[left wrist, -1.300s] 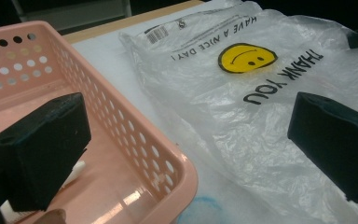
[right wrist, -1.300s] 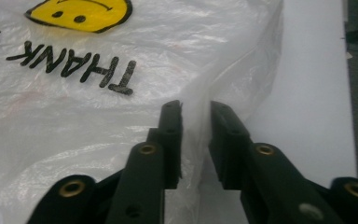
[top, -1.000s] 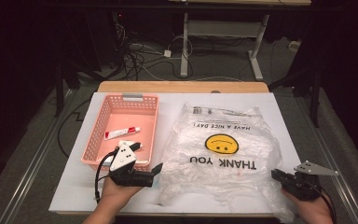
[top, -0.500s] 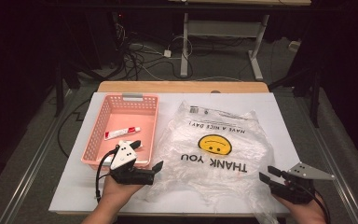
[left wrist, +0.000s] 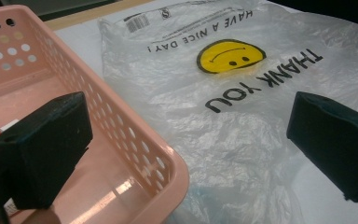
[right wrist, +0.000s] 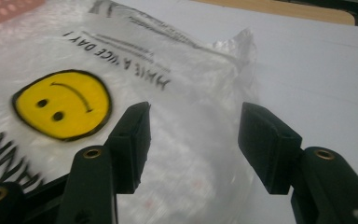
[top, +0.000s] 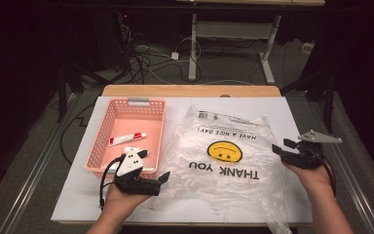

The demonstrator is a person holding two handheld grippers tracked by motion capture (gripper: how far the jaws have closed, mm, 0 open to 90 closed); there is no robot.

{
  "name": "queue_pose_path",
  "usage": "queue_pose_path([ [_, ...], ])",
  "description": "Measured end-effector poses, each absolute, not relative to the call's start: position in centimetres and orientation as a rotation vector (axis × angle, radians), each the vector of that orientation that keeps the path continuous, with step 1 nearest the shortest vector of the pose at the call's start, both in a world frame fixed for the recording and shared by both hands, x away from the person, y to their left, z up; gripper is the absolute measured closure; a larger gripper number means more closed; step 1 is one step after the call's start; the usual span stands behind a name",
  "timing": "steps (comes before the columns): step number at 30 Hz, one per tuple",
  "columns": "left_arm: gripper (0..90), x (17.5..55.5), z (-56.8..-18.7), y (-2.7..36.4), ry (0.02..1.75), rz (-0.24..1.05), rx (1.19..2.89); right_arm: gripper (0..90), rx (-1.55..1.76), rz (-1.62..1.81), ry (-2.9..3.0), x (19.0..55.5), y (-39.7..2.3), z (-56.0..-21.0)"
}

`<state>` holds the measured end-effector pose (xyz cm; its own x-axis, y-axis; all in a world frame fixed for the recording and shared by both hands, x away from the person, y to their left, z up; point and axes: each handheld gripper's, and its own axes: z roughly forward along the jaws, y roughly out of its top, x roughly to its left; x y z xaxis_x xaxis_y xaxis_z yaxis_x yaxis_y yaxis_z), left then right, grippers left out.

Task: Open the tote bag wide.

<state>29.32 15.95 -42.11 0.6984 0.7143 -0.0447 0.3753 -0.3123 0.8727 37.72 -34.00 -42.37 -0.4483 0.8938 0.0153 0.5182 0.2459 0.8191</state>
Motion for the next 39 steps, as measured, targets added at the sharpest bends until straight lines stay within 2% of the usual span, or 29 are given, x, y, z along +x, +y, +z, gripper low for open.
queue_pose_path([
  [3, 0.0, 29.4, -41.9, 16.3, 0.883, 0.438, 1.918, 43.8, 1.320, 1.039, 2.068, 41.1, -33.8, -42.8],
  [9, 0.0, 29.0, -41.9, 17.4, 0.916, 0.457, 1.937, 41.8, 1.343, 1.039, 2.050, 44.4, -33.6, -42.8],
  [12, 0.0, 28.9, -41.7, 17.6, 0.891, 0.440, 1.927, 33.8, 1.396, 1.025, 2.073, 46.9, -33.3, -42.9],
  [16, 0.0, 28.9, -42.0, 17.7, 0.884, 0.436, 1.945, 28.1, 1.413, 1.023, 2.079, 47.9, -33.2, -43.2],
  [17, 0.0, 28.9, -42.1, 17.8, 0.888, 0.432, 1.941, 22.4, 1.421, 1.013, 2.103, 48.4, -33.1, -43.6],
  [20, 0.0, 29.0, -42.1, 17.9, 0.891, 0.422, 1.939, 17.3, 1.460, 0.990, 2.129, 49.0, -33.1, -44.6],
  [25, 0.0, 28.9, -42.1, 17.8, 0.879, 0.422, 1.936, 17.7, 1.505, 0.952, 2.178, 49.7, -32.9, -46.2],
  [32, 0.0, 29.0, -42.2, 17.6, 0.881, 0.428, 1.936, 72.1, 1.447, 0.914, 2.194, 49.7, -32.8, -46.5],
  [33, 0.0, 29.0, -42.3, 17.6, 0.876, 0.425, 1.936, 72.1, 1.447, 0.914, 2.194, 49.7, -32.8, -46.5],
  [34, 0.0, 29.0, -42.3, 17.5, 0.871, 0.420, 1.935, 83.8, 1.435, 0.936, 2.205, 49.6, -32.9, -46.5],
  [36, 0.0, 28.9, -42.3, 17.5, 0.869, 0.424, 1.936, 88.2, 1.420, 0.936, 2.185, 49.6, -32.9, -46.3],
  [39, 0.0, 28.9, -42.3, 17.5, 0.868, 0.425, 1.934, 89.3, 1.428, 0.951, 2.141, 49.5, -33.3, -45.9],
])
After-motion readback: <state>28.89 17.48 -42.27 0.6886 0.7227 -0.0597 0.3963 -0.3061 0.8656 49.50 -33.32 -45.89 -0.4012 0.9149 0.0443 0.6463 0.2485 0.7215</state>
